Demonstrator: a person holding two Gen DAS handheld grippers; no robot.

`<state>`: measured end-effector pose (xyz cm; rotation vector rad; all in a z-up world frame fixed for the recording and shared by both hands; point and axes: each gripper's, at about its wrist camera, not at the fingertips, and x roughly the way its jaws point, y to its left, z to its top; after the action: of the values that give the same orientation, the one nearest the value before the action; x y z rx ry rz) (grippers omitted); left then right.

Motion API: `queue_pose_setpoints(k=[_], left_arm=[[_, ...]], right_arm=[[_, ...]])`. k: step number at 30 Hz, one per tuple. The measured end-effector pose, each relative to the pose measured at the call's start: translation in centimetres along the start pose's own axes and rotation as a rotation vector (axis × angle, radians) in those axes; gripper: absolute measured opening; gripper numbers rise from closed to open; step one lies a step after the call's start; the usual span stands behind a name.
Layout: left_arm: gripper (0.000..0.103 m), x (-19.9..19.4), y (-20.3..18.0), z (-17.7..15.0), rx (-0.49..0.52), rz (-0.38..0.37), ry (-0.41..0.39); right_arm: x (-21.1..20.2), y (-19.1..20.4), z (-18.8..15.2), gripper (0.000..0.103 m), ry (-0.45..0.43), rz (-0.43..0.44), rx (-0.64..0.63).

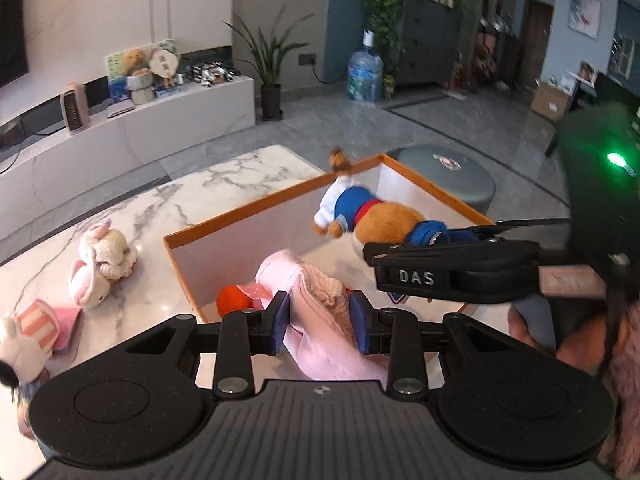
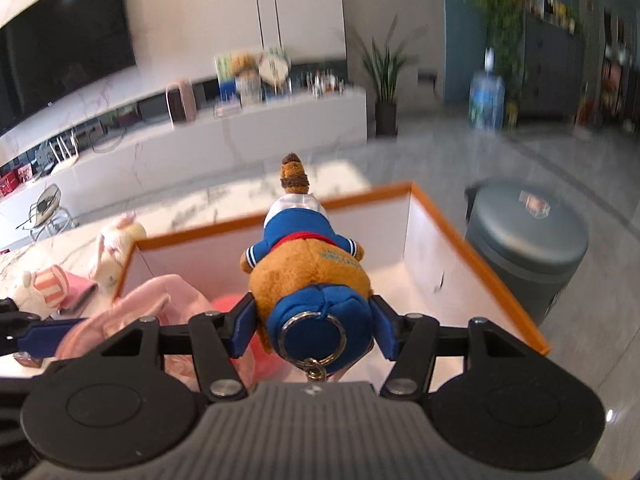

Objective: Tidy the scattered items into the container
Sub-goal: 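Carry the bear keychain and pink purse up over the orange box with both grippers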

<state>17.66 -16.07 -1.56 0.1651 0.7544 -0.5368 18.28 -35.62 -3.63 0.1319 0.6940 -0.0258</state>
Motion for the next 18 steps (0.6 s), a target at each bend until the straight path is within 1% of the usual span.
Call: queue_pose_setpoints(k=[4, 6, 8, 9, 12, 16, 18], left_arm=[[0.038, 1.1, 0.7, 0.6, -0.04, -0.03, 0.053], [0.038, 1.6, 1.2, 0.7, -0.06, -0.009, 0.072], [0.038, 2.1, 1.3, 0.6, -0.057, 0.025, 0.081], [0.038, 2.5, 1.4, 0.5, -0.058, 0.03, 0.091], [0.038, 3.2, 1.4, 0.0, -0.06, 0.019, 0.122], [0.039, 4.0, 1.0, -0.4, -0.007, 0.049, 0.154], [0.04, 4.5, 1.0, -0.7, 0.006, 0.041, 0.183]], right_arm=[[2.3, -0.9, 0.1, 0.062, 0.105, 0.019, 0.041], [3.1, -1.2, 0.0, 0.062, 0.131, 0.04, 0.063], [3.6, -1.1, -0.1, 0.062, 0.144, 0.053, 0.071], [3.8, -1.0, -0.1, 0.062, 0.148, 0.054, 0.07], [4.6, -0.5, 0.1, 0.062, 0.165, 0.043, 0.061], [6.0, 0.1, 0.6, 0.062, 0.187, 0.021, 0.053], [6.4, 0.1, 0.5, 0.062, 0.194, 0.019, 0.05]])
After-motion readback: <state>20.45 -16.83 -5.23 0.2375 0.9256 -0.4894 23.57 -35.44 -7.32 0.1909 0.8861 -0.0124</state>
